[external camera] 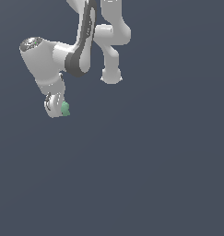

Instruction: Pick up the object and move it to a goal position.

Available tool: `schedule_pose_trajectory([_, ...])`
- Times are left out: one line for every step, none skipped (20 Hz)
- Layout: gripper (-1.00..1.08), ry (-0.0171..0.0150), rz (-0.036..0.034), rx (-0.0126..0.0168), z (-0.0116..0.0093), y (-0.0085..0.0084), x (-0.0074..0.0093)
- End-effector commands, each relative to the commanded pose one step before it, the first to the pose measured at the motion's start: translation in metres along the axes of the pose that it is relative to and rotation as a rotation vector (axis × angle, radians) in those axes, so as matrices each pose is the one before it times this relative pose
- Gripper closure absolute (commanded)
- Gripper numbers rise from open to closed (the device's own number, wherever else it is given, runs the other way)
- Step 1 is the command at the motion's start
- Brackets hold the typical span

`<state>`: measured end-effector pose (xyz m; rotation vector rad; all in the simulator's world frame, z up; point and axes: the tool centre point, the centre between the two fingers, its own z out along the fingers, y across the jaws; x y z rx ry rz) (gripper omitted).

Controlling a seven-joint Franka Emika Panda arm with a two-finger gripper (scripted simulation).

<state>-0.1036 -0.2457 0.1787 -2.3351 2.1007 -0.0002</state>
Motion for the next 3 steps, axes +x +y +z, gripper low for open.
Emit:
schedule_pose_trajectory([1.08,0.00012,-0.00272,-0.00077,-0.00250,0.00145,0.00453])
schedule_pose_trajectory([1.08,0.00000,0.00000,0.00000,0.00003,-0.00045,0.00029])
schedule_pose_trajectory([1.08,0.00000,0.00000,0.00000,0.00009,-0.00025,-0.00004])
